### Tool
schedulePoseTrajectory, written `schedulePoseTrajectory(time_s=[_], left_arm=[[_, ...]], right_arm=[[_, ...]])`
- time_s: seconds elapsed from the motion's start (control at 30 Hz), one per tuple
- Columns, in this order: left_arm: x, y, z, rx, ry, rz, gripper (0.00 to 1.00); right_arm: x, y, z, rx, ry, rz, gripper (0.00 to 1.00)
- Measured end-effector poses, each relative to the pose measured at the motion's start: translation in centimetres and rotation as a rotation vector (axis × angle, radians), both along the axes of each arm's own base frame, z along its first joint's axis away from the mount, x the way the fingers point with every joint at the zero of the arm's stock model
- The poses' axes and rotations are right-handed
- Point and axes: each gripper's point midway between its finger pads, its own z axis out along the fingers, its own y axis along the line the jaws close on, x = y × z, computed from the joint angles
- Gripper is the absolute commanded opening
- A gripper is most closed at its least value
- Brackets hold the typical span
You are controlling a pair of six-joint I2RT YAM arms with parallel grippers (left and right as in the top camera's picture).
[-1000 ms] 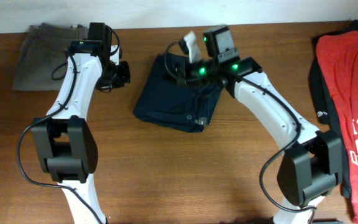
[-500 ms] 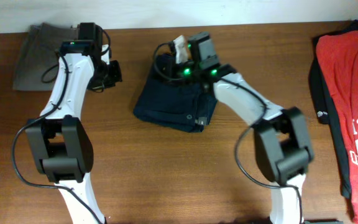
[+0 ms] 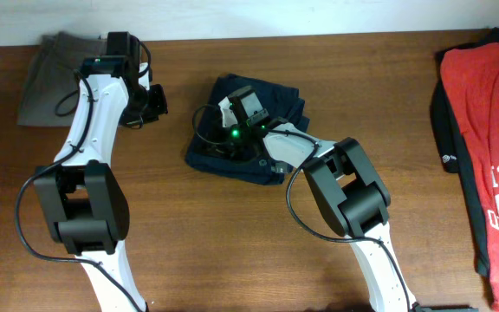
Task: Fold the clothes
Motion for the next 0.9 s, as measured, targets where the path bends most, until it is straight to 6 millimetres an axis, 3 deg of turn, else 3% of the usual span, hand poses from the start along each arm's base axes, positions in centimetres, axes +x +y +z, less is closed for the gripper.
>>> schedulePoseTrajectory(time_s=[0.13, 0.23, 0.37, 0.47, 0.5, 0.57, 0.63, 0.7, 0.83, 0.9], left_arm=[[0.0, 0.0, 0.0, 0.0, 0.001, 0.0, 0.01], [-0.1, 0.0, 0.0, 0.0, 0.003, 0.0, 0.01], [0.1, -0.3, 0.1, -0.012, -0.006, -0.016, 0.01], [0.8, -0.9, 0.3, -0.041, -0.036, -0.046, 0.01], [0.9, -1.1, 0.4, -0.052, -0.045, -0.052, 0.01], [1.2, -1.6, 0.5, -0.079, -0.057, -0.067, 0.01], [1.2, -2.0, 0.6, -0.103, -0.063, -0.078, 0.01], [1.2, -2.4, 0.7, -0.12, -0.063, -0.085, 0.01], [1.2, -3.1, 0.8, -0.136, -0.064, -0.101, 0.02], [1.2, -3.4, 0.8, -0.141, -0.065, -0.107, 0.06]], right_arm=[[0.4, -0.3, 1.2, 0.014, -0.003, -0.011, 0.04], [1.4, -1.0, 4.2, 0.041, -0.049, -0.025, 0.07], [3.3, -4.4, 12.7, 0.093, -0.185, -0.069, 0.2], [4.7, -8.9, 19.7, 0.109, -0.334, -0.12, 0.19], [5.3, -10.7, 22.0, 0.111, -0.403, -0.143, 0.15], [6.4, -12.9, 24.1, 0.109, -0.474, -0.18, 0.09], [7.5, -14.3, 24.9, 0.108, -0.522, -0.207, 0.06], [8.3, -14.5, 24.4, 0.112, -0.532, -0.217, 0.06], [9.6, -12.4, 21.6, 0.147, -0.542, -0.188, 0.05], [9.8, -10.6, 19.2, 0.158, -0.512, -0.166, 0.04]])
